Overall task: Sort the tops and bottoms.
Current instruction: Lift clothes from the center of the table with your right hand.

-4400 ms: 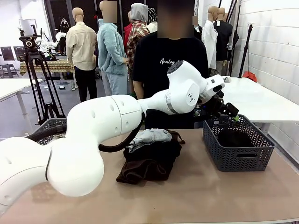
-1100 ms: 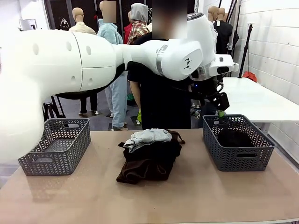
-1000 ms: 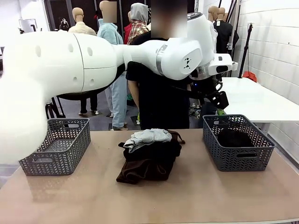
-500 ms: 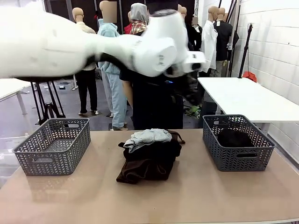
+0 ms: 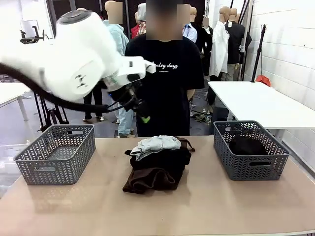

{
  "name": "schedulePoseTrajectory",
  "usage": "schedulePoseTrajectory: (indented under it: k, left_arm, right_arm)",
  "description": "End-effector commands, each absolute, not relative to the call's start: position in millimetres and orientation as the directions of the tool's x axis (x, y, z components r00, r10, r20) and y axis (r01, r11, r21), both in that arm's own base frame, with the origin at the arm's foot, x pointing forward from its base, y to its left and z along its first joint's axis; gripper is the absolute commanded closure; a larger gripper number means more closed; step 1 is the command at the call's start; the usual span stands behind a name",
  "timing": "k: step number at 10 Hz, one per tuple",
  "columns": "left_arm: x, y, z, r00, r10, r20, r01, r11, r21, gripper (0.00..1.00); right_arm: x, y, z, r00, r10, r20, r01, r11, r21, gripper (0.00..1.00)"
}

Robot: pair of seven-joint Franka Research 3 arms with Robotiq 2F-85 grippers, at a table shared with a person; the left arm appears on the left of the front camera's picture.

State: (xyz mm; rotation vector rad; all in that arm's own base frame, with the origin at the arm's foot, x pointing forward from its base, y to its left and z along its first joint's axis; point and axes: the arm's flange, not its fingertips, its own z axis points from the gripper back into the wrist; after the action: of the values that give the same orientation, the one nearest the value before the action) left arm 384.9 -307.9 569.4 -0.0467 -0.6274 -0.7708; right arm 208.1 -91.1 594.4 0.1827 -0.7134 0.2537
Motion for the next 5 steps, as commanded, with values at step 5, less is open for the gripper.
schedulePoseTrajectory:
  k: [5]
  left_arm:
    - [373.4, -301.2, 570.5, 0.551, -0.627, 0.551, 0.649, 0.737, 0.189, 0.0]
  right_arm:
    - [207.6, -90.6, 592.9, 0.732, 0.173, 0.659, -0.294, 0.953, 0.078, 0.0]
